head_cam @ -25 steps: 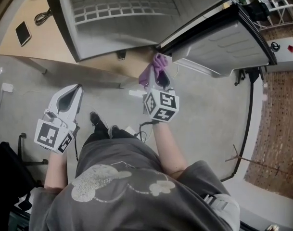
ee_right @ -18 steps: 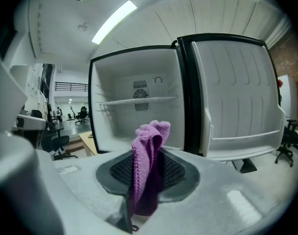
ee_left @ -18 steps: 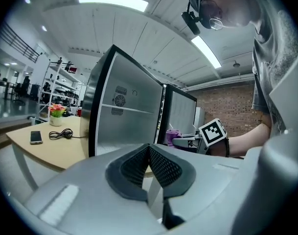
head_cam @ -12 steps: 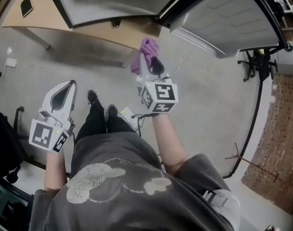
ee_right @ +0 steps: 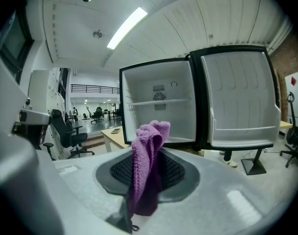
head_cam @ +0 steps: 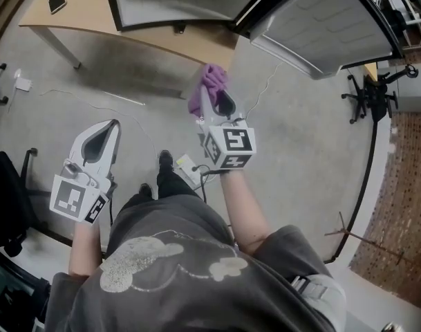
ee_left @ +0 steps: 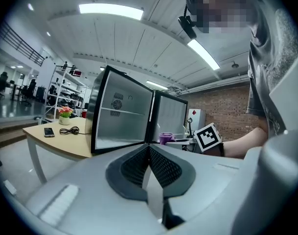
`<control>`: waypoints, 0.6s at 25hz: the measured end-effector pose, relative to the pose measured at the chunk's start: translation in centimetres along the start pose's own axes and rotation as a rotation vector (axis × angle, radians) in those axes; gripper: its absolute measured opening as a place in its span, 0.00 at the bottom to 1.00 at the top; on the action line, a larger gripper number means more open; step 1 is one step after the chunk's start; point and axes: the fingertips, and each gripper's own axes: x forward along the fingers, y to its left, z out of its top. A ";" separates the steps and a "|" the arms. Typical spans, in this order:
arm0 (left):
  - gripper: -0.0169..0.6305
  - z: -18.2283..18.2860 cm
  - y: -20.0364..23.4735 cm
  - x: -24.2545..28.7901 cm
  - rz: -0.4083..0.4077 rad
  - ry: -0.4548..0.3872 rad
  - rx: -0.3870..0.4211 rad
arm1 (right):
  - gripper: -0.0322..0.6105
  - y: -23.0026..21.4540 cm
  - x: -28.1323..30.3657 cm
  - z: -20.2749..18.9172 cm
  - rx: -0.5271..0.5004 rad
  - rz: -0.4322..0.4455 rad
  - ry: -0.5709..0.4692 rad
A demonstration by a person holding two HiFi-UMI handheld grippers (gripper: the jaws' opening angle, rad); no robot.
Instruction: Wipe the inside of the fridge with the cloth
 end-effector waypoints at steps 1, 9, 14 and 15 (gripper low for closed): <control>0.05 -0.2 -0.5 -0.9 -0.012 -0.006 -0.004 | 0.19 0.8 -0.6 0.0 -0.001 -0.002 -0.005; 0.05 -2.8 -3.7 -8.7 -0.080 -0.029 -0.017 | 0.19 7.7 -7.9 -2.4 -0.006 -0.026 -0.009; 0.05 -3.5 -5.4 -11.2 -0.085 -0.035 -0.006 | 0.19 8.5 -12.9 -3.6 -0.027 -0.035 -0.016; 0.05 -3.5 -5.9 -11.4 -0.087 -0.036 -0.009 | 0.19 8.2 -13.7 -3.8 -0.024 -0.047 -0.015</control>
